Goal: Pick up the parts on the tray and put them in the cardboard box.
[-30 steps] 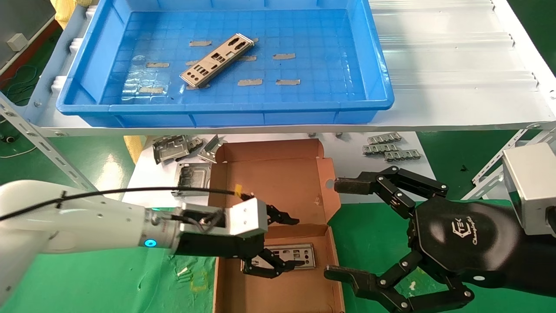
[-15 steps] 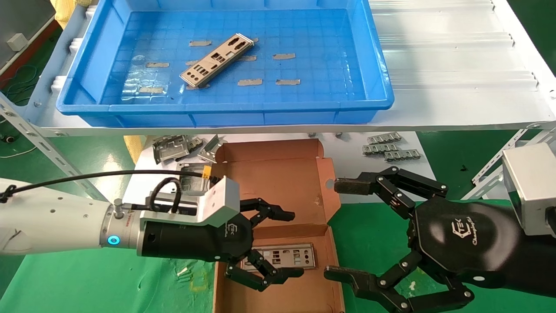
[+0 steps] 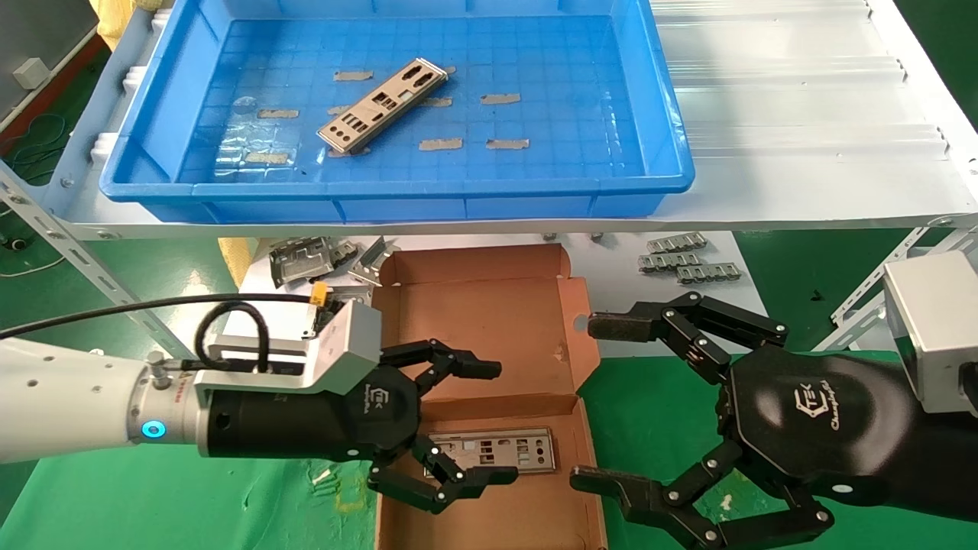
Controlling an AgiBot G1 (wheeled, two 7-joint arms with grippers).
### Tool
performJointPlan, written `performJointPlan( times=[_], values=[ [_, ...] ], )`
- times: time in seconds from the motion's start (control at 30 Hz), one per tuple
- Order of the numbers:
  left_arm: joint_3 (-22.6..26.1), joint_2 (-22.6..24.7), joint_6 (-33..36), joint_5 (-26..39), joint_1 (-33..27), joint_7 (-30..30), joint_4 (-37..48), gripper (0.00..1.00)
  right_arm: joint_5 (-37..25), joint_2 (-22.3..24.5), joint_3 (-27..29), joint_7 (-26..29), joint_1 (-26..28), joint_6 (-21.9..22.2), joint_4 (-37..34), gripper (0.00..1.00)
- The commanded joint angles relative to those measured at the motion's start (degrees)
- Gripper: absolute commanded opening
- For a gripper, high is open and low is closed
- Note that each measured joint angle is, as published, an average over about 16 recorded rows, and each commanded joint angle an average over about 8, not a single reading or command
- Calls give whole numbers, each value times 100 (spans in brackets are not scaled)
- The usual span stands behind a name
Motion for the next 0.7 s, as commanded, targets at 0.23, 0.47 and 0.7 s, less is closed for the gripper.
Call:
performJointPlan(
  times=[0.23, 0.47, 0.7],
  values=[
    [-285, -371, 20, -295, 255, -189, -465, 100, 0, 0, 0, 0, 0, 0, 0, 100],
    [-533, -694, 37, -552, 477, -354, -871, 100, 0, 0, 0, 0, 0, 0, 0, 100],
    [-782, -1019, 54, -810, 699, -519, -1278, 100, 0, 0, 0, 0, 0, 0, 0, 100]
  ],
)
